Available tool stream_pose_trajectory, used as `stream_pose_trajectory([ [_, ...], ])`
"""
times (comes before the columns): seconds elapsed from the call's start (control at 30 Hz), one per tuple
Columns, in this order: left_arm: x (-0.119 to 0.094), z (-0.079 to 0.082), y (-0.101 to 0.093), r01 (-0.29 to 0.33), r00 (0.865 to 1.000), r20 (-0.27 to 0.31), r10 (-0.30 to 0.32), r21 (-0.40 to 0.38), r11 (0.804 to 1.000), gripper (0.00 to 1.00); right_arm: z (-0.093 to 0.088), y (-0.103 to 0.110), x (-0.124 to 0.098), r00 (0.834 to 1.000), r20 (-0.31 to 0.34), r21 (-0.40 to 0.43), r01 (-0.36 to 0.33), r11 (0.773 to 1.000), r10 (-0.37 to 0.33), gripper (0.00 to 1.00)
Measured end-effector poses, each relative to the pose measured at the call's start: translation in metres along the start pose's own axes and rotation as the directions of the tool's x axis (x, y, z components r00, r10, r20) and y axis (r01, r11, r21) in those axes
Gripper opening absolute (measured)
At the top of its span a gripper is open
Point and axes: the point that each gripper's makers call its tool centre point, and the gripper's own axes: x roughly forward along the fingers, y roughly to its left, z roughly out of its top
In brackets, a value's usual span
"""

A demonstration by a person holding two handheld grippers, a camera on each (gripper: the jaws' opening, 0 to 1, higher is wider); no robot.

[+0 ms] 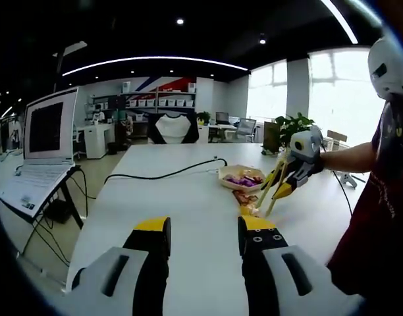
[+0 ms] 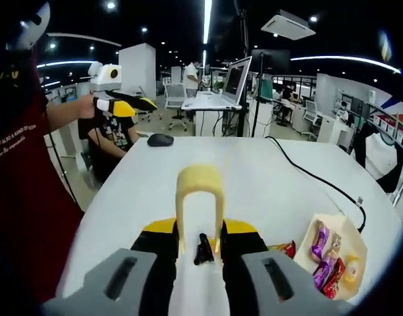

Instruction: Place the target food into the container with the food tongs after gripping and lifting it, then release it inside without dropping or visibly crushing the food.

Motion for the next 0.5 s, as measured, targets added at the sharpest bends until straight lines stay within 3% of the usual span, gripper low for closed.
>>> stream_pose_trajectory([
  [0.43,-0.003,-0.003,0.005,-0.017,1.0,-0.004,0.017,-0.009,1.0,0.43,-0.03,-0.001,0.021,0.997,-0.069,-0.004,-0.02,1.0,0.019,0.21],
  [0.47,-0.003,-0.004,0.006,-0.018,1.0,-0.006,0.017,-0.009,1.0,0.43,-0.029,-0.002,0.021,0.998,-0.058,0.04,-0.019,0.999,0.022,0.2],
  [0.5,-0.003,-0.004,0.006,-0.018,1.0,-0.006,0.018,-0.008,1.0,0.43,-0.024,-0.003,0.023,0.999,-0.033,0.03,-0.022,0.999,0.023,0.2],
])
